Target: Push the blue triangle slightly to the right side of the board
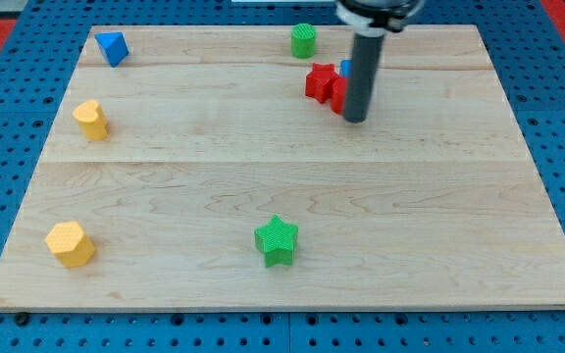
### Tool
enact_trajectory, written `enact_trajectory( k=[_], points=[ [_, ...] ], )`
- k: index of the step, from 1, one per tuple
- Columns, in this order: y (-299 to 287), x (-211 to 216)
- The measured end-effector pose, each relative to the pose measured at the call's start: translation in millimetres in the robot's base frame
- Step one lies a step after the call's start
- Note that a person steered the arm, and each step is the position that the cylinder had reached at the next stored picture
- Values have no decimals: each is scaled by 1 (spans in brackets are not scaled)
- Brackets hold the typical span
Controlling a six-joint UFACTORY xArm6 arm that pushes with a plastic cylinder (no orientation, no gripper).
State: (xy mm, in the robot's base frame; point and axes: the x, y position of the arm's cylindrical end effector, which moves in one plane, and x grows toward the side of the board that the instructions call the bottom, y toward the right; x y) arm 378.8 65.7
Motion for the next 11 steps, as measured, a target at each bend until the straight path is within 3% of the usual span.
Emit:
enact_trajectory(
  k=[1,4,5,7,8,9,10,11],
  points=[
    [-77,2],
    [-322,-86],
    [-370,-110],
    [-300,-147],
    [-287,-103],
    [-256,-102],
    [-316,-106],
    [-317,-133]
  ],
)
